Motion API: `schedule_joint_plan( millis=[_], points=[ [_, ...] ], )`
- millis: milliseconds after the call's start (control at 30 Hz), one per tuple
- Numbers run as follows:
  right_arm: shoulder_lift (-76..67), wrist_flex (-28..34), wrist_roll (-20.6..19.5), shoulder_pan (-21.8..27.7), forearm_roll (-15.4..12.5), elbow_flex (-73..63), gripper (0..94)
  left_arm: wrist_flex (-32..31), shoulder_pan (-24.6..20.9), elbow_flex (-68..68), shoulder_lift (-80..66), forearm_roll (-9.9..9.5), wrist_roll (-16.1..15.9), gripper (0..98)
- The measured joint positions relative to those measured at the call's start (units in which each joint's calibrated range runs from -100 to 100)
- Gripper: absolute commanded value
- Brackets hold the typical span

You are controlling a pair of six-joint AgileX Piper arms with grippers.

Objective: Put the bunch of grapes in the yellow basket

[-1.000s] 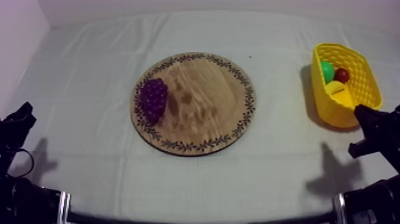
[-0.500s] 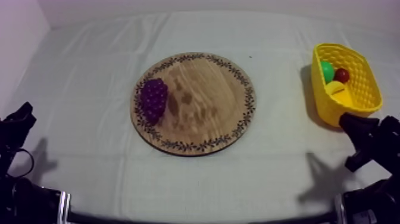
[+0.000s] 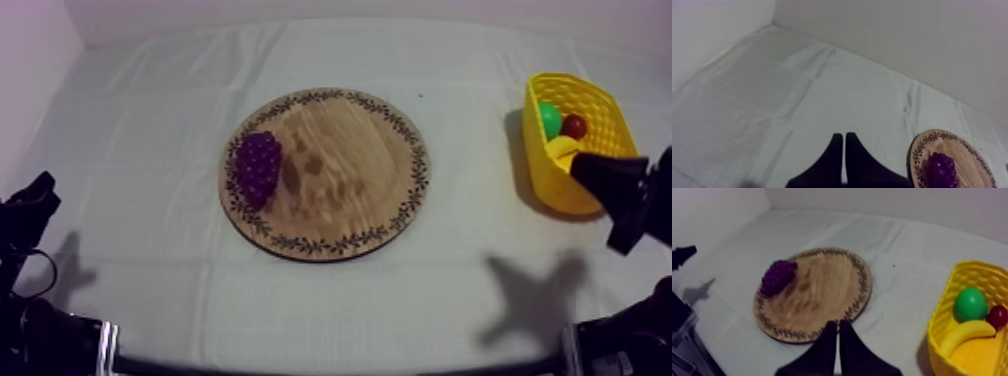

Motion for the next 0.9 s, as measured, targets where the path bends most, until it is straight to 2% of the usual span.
schedule_joint_plan(
  millis=[100, 267, 433, 600, 700, 900],
  points=[
    [5.7, 1.7, 1.0, -1.0, -0.7, -6.9, 0.3, 0.0, 0.0, 0.0, 0.0, 0.00, 0.0, 0.0],
    [15.7, 8.2, 1.2, -3.8, 2.2, -20.1, 0.3, 0.0, 0.0, 0.0, 0.0, 0.00, 0.0, 0.0],
    [27.5, 18.4, 2.2, -7.0, 4.5, -34.5, 0.3, 0.0, 0.0, 0.0, 0.0, 0.00, 0.0, 0.0],
    [38.7, 27.3, 0.3, -8.9, 6.3, -48.3, 0.3, 0.0, 0.0, 0.0, 0.0, 0.00, 0.0, 0.0],
    [46.0, 32.7, -1.0, -10.2, 6.4, -55.5, 0.3, 0.0, 0.0, 0.0, 0.0, 0.00, 0.0, 0.0],
    [59.0, 43.7, -3.0, -11.9, 4.1, -69.7, 0.3, 0.0, 0.0, 0.0, 0.0, 0.00, 0.0, 0.0]
  ],
)
